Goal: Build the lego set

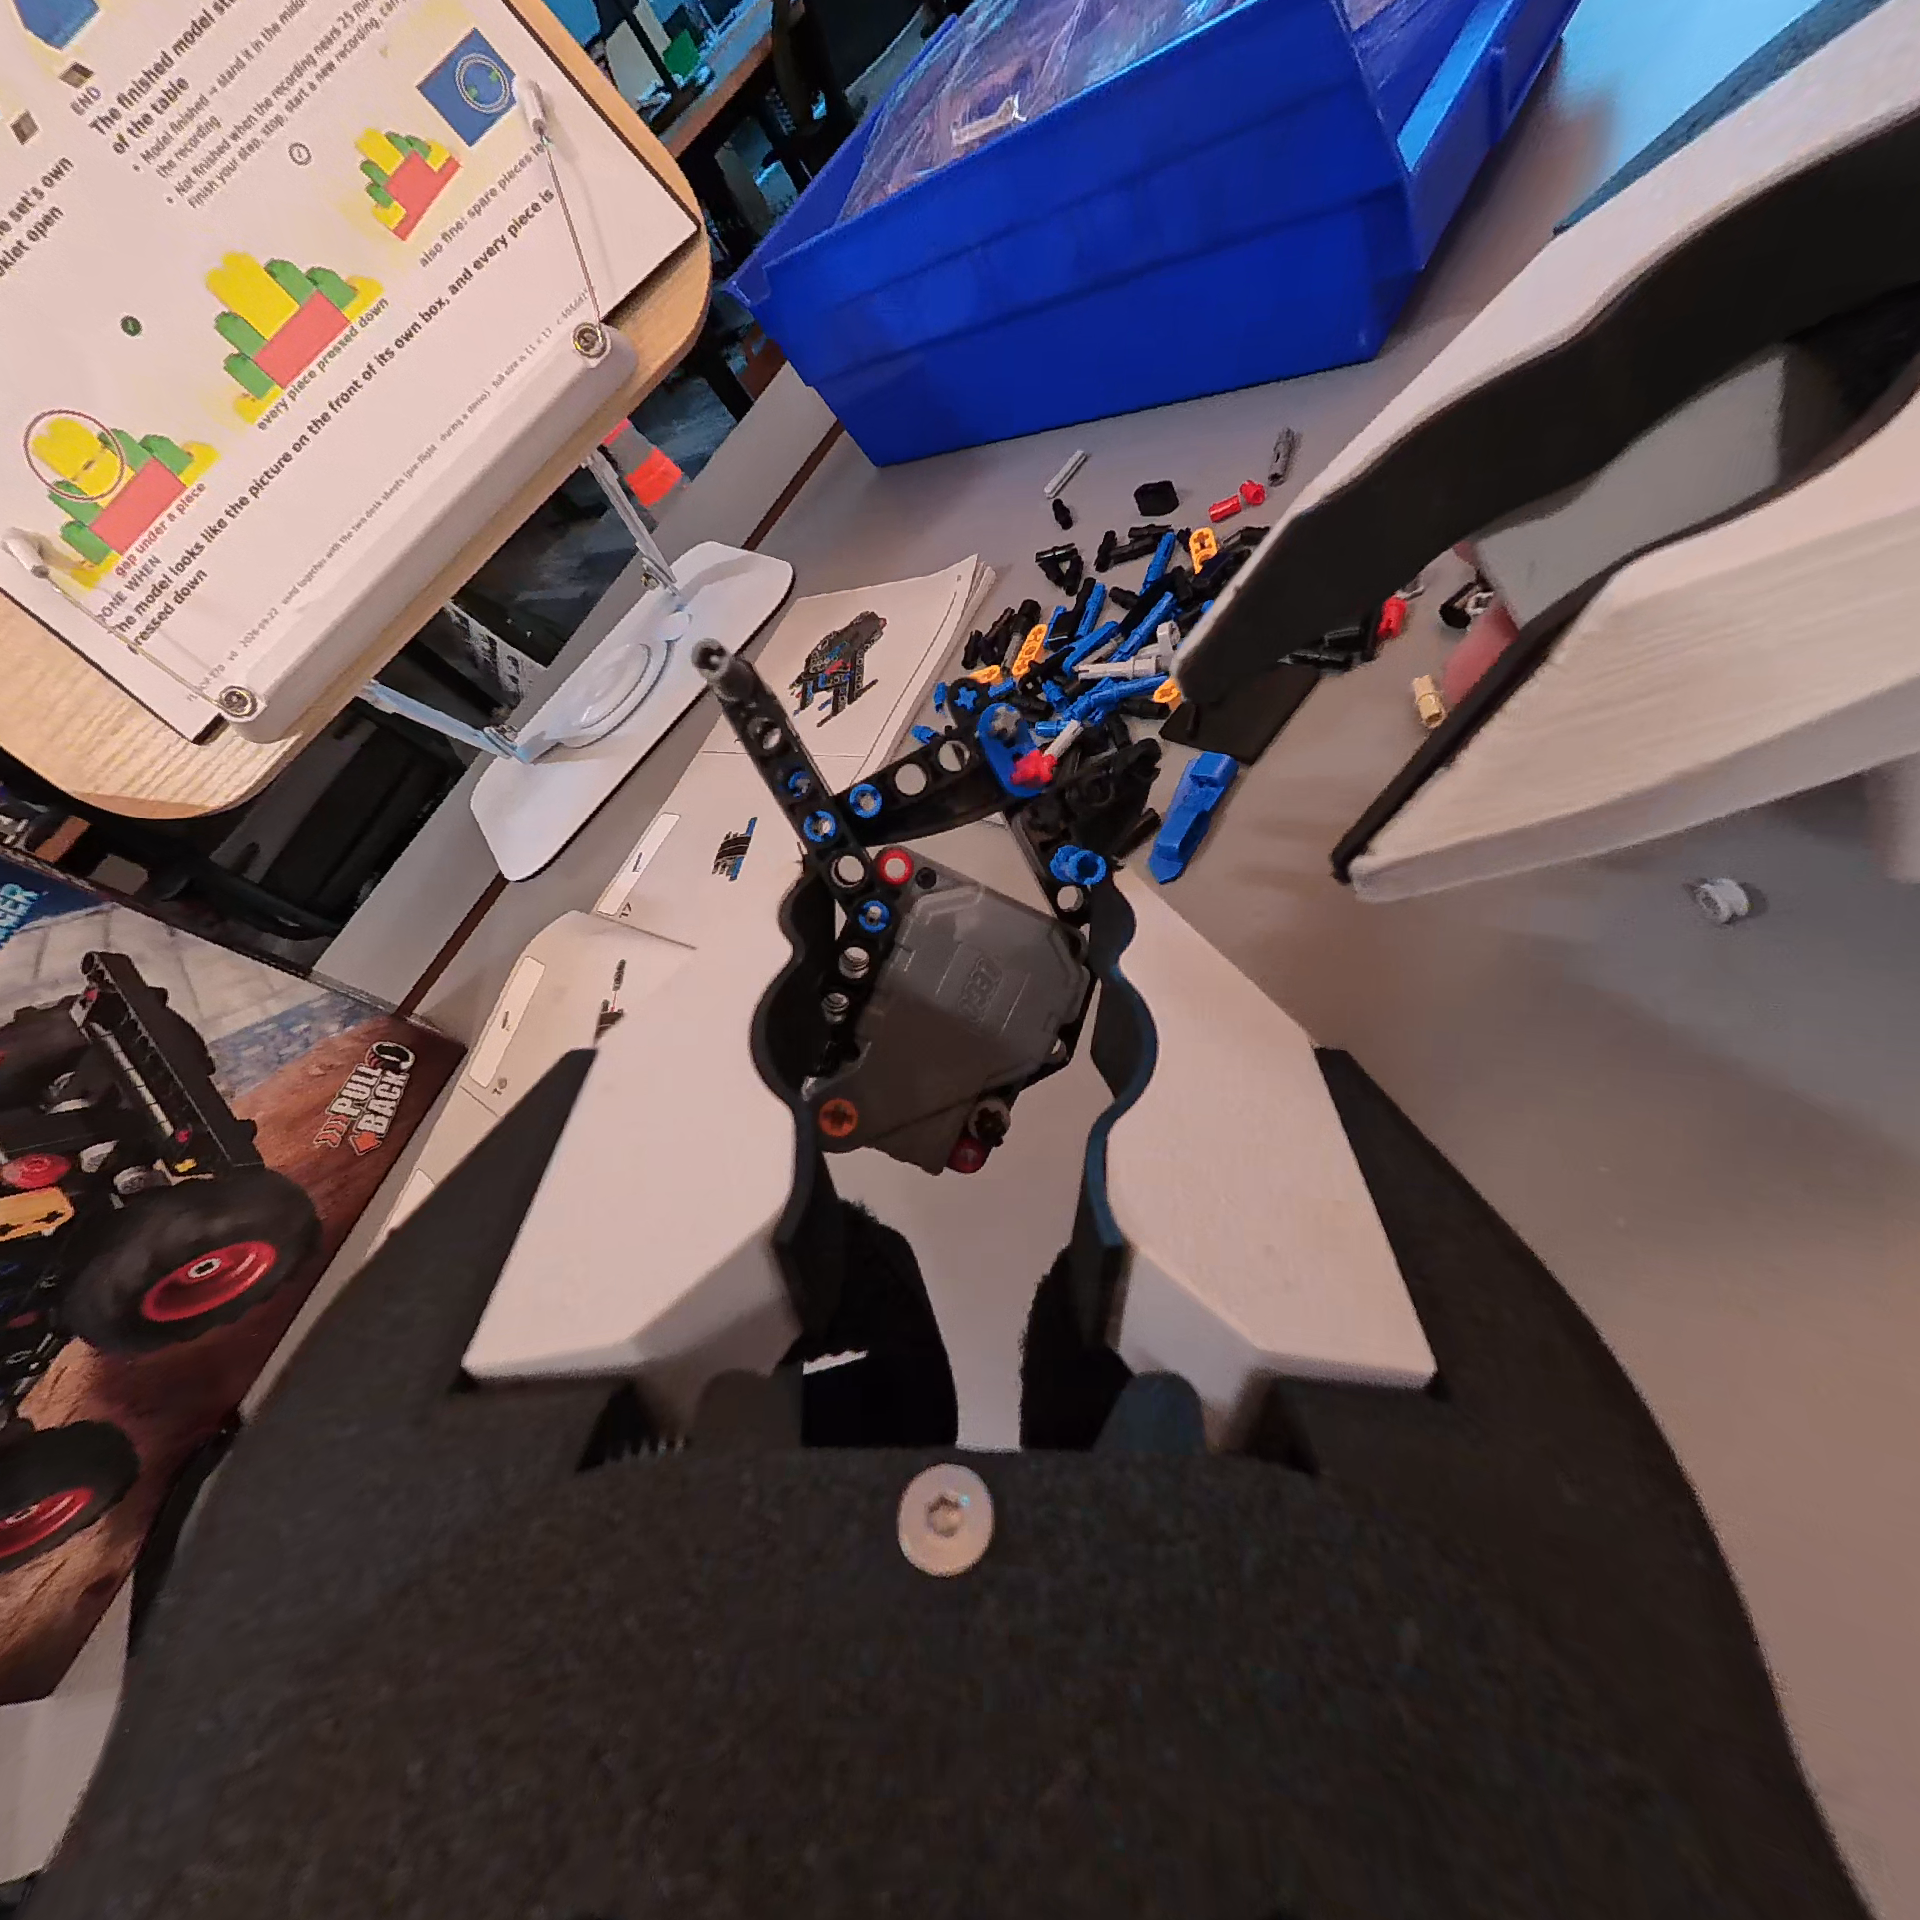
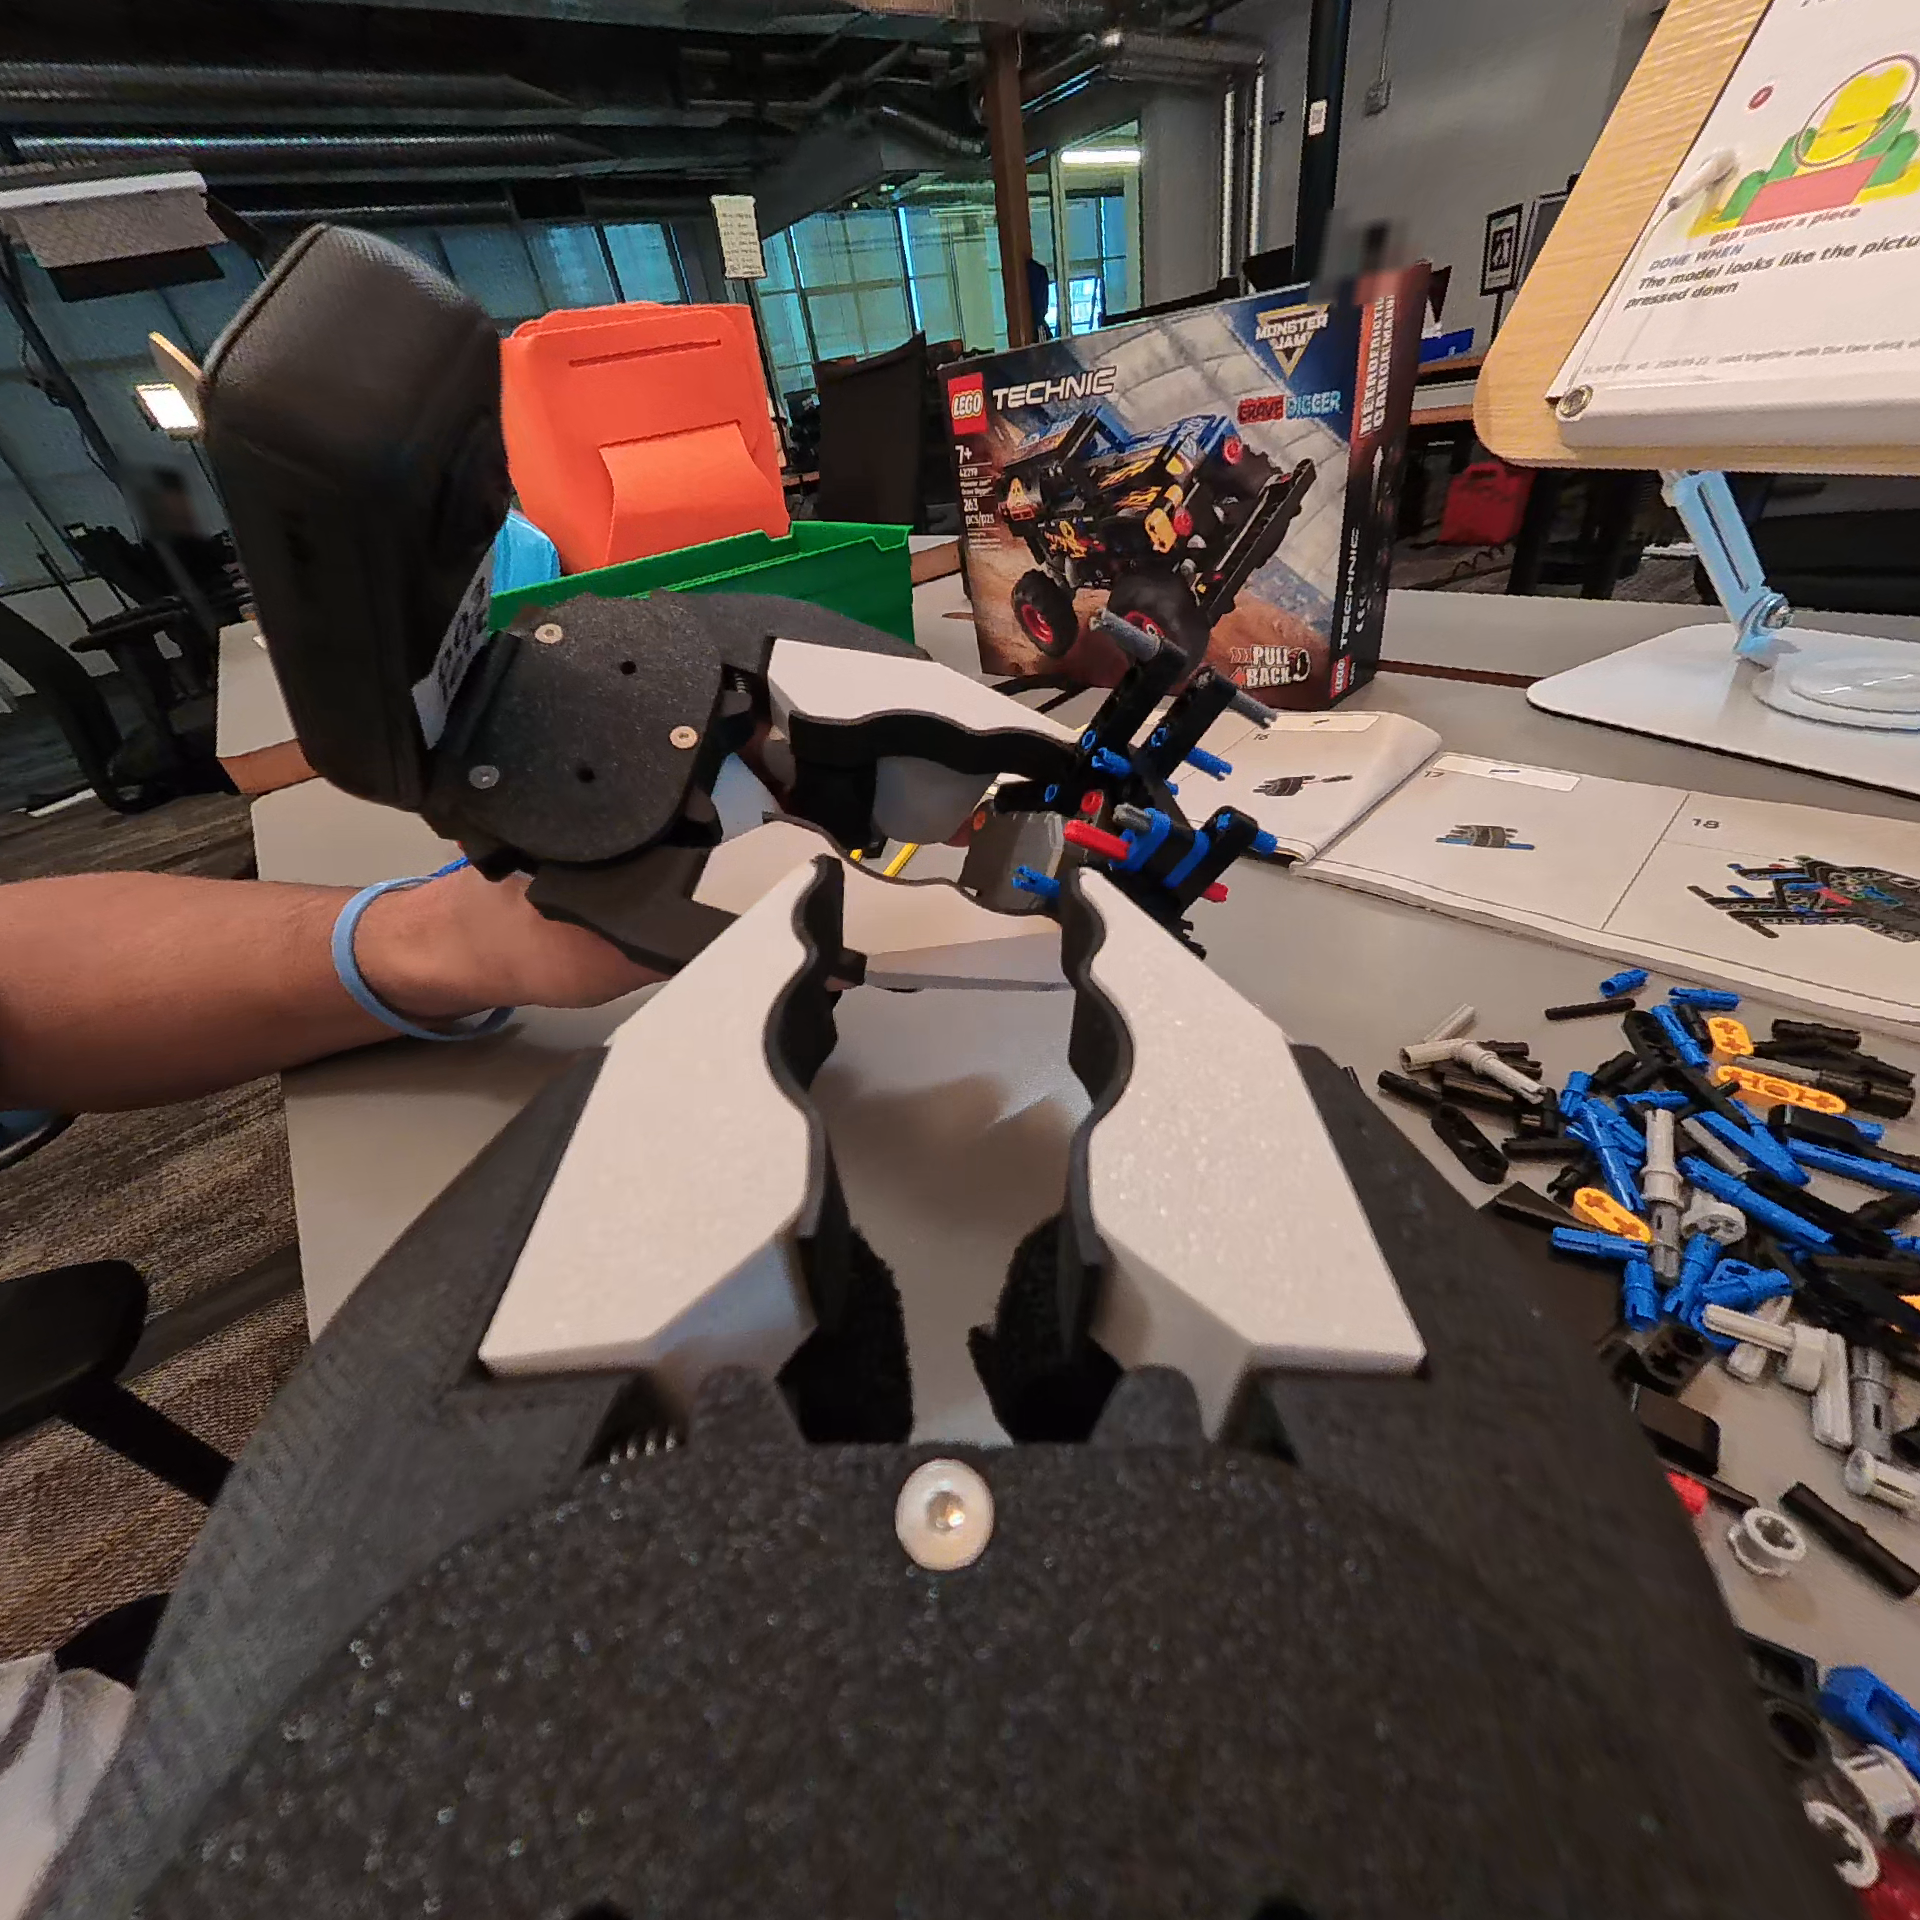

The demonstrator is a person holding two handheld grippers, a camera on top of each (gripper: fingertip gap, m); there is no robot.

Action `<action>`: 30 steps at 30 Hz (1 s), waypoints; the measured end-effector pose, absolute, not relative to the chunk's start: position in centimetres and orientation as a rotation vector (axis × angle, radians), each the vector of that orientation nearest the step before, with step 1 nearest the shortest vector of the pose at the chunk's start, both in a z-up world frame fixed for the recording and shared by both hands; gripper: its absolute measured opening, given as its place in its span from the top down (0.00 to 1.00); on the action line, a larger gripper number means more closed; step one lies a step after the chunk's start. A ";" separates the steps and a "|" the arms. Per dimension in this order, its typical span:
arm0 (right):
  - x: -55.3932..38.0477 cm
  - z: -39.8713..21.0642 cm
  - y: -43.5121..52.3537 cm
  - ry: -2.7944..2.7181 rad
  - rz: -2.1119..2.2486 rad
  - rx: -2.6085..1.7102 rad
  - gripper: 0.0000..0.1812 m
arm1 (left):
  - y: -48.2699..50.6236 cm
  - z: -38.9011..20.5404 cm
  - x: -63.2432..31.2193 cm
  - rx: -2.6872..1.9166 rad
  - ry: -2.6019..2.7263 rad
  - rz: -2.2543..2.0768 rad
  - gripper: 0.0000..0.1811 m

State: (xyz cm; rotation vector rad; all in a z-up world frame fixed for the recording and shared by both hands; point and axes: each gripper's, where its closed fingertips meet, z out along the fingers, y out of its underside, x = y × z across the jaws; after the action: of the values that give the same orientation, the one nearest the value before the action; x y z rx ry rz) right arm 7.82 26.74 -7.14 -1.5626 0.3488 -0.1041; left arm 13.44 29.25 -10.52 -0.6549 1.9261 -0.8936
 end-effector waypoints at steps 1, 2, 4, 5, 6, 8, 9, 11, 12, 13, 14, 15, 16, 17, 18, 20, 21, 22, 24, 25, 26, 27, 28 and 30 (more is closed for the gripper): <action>7.8 -7.2 26.8 0.348 -0.103 -1.564 0.77 | 29.3 -10.5 13.5 -0.651 1.925 -0.886 0.74; 7.8 -7.2 26.8 0.347 -0.103 -1.567 0.77 | 29.3 -10.5 13.5 -0.649 1.926 -0.880 0.74; 7.9 -7.2 26.9 0.347 -0.106 -1.570 0.77 | 29.3 -10.5 13.5 -0.649 1.928 -0.876 0.74; 7.9 -7.2 26.9 0.348 -0.105 -1.571 0.77 | 29.3 -10.5 13.4 -0.648 1.931 -0.876 0.74; 7.9 -7.2 26.9 0.350 -0.106 -1.570 0.77 | 29.3 -10.6 13.4 -0.646 1.934 -0.872 0.74; 7.9 -7.2 26.8 0.353 -0.105 -1.567 0.77 | 29.3 -10.7 13.4 -0.639 1.939 -0.857 0.74; 7.9 -7.2 26.8 0.353 -0.106 -1.565 0.77 | 29.3 -10.8 13.4 -0.637 1.947 -0.851 0.74; 7.9 -7.2 26.8 0.353 -0.109 -1.565 0.77 | 29.2 -10.9 13.3 -0.640 1.959 -0.855 0.74; 7.9 -7.2 26.8 0.352 -0.109 -1.568 0.77 | 29.1 -10.9 13.3 -0.640 1.961 -0.861 0.74; 7.9 -7.2 26.8 0.353 -0.110 -1.570 0.77 | 29.0 -11.0 13.3 -0.640 1.964 -0.859 0.74; 7.9 -7.2 26.8 0.354 -0.112 -1.569 0.77 | 29.0 -11.0 13.3 -0.638 1.966 -0.856 0.74; 7.9 -7.2 26.8 0.355 -0.113 -1.567 0.77 | 29.0 -10.9 13.2 -0.635 1.967 -0.856 0.74; 7.9 -7.2 26.8 0.357 -0.114 -1.566 0.77 | 28.9 -10.9 13.1 -0.635 1.973 -0.859 0.74; 8.0 -7.2 26.7 0.359 -0.113 -1.565 0.77 | 28.8 -11.0 13.1 -0.638 1.983 -0.866 0.74; 8.0 -7.2 26.7 0.362 -0.114 -1.562 0.77 | 28.7 -11.0 13.0 -0.642 1.991 -0.872 0.74; 8.0 -7.2 26.6 0.365 -0.115 -1.561 0.77 | 28.5 -11.0 12.8 -0.653 2.018 -0.894 0.74; 8.1 -7.2 26.6 0.368 -0.115 -1.561 0.77 | 28.4 -11.0 12.7 -0.662 2.034 -0.912 0.74; 8.1 -7.2 26.6 0.371 -0.118 -1.560 0.77 | 28.3 -11.0 12.6 -0.681 2.049 -0.937 0.74; 8.3 -7.1 26.4 0.378 -0.131 -1.554 0.77 | 28.0 -11.1 12.5 -0.747 2.110 -0.997 0.74; 8.5 -7.0 26.2 0.389 -0.138 -1.548 0.77 | 28.1 -11.1 12.4 -0.794 2.141 -1.021 0.74; 8.8 -6.9 25.9 0.412 -0.146 -1.537 0.77 | 28.2 -10.8 12.3 -0.840 2.163 -1.050 0.74; 9.2 -6.8 25.6 0.438 -0.148 -1.529 0.78 | 28.2 -10.1 12.1 -0.873 2.163 -1.102 0.74; 9.3 -6.6 25.3 0.457 -0.132 -1.529 0.77 | 28.3 -9.2 11.8 -0.908 2.155 -1.163 0.74; 9.5 -6.5 25.2 0.461 -0.169 -1.572 0.74 | 28.7 -7.3 10.9 -1.021 2.118 -1.316 0.74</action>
State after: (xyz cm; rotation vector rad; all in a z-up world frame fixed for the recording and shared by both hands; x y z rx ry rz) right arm 9.48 25.19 -6.54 -1.5720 0.4609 -0.1690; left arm 10.91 28.69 -7.32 -1.0211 2.1181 -1.3165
